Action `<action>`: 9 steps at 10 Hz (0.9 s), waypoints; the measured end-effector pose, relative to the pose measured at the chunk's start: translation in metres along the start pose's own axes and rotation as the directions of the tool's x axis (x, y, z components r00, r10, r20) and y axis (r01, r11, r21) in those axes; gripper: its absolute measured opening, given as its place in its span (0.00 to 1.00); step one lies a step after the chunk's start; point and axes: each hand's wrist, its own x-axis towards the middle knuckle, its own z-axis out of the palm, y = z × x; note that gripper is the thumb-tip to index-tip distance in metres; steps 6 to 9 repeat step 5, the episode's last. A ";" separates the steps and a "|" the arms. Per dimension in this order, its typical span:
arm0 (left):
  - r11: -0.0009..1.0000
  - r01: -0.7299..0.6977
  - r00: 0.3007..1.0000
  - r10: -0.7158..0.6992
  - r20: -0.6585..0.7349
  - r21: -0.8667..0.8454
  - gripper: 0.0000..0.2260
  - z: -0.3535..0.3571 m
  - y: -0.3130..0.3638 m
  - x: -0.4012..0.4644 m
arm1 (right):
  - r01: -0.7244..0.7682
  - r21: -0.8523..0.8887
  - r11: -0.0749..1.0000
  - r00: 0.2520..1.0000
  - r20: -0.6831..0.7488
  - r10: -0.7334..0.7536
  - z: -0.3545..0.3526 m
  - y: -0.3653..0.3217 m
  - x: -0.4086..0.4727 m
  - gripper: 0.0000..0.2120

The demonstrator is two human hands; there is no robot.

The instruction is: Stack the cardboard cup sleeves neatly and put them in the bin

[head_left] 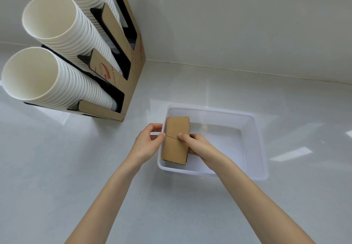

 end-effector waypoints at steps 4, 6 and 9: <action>0.994 -0.009 1.000 0.010 -0.013 0.107 0.17 0.002 0.008 -0.001 | 0.030 -0.114 0.993 0.999 -0.020 -0.032 -0.015 0.004 -0.021 0.33; 0.970 -0.043 0.997 0.056 -0.049 0.241 0.21 0.004 0.014 -0.003 | 0.054 -0.243 0.969 0.994 -0.084 -0.076 -0.022 0.005 -0.034 0.32; 0.970 -0.043 0.997 0.056 -0.049 0.241 0.21 0.004 0.014 -0.003 | 0.054 -0.243 0.969 0.994 -0.084 -0.076 -0.022 0.005 -0.034 0.32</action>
